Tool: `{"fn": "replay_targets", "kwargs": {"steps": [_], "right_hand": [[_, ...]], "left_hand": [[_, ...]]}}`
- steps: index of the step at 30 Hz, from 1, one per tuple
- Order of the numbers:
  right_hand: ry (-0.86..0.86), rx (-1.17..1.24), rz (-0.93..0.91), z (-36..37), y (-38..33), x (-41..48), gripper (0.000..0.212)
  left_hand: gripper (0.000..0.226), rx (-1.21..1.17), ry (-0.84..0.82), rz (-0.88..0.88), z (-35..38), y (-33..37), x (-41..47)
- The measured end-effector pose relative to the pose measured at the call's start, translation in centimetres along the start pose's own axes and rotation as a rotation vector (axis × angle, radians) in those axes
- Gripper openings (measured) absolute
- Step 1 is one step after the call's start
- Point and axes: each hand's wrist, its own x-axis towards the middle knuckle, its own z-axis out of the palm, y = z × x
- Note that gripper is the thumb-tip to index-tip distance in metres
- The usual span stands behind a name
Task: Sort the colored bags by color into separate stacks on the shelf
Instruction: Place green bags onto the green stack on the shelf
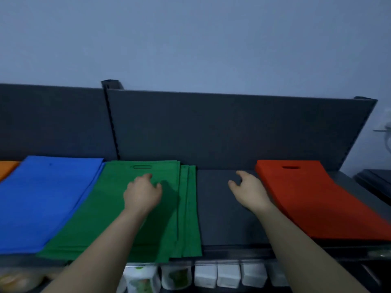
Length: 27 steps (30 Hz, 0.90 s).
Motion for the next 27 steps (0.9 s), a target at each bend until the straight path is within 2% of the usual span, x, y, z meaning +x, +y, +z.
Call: {"fn": "replay_targets", "kwargs": {"steps": [4,10,14,18,23,25,27], "right_hand": [[-0.162,0.167,0.051,3.1,-5.4,-1.9,0.067],[-0.274,0.233,0.231,6.4,-10.4,-4.1,0.064],[-0.283,0.182,0.27,7.3,-11.9,-4.8,0.064],[-0.31,0.195,0.342,7.7,-12.1,-4.8,0.074],[-0.303,0.311,0.413,9.2,-11.5,-4.1,0.072],[-0.295,0.379,0.429,9.9,-10.2,-3.5,0.086],[-0.287,0.445,0.448,11.2,-7.6,-1.9,0.113]], "left_hand": [[0.053,0.204,-0.067,-0.133,-3.7,-6.9,1.3],[0.045,0.204,-0.174,-0.319,-6.0,-12.2,3.0],[0.041,0.153,-0.221,-0.282,-6.0,-13.2,4.4],[0.035,0.231,-0.204,-0.229,-6.3,-13.6,4.9],[0.027,0.068,-0.292,-0.158,-5.5,-13.4,5.3],[0.023,0.02,-0.313,-0.136,-5.1,-12.9,5.0],[0.025,0.006,-0.325,-0.115,-4.8,-12.4,4.9]]}}
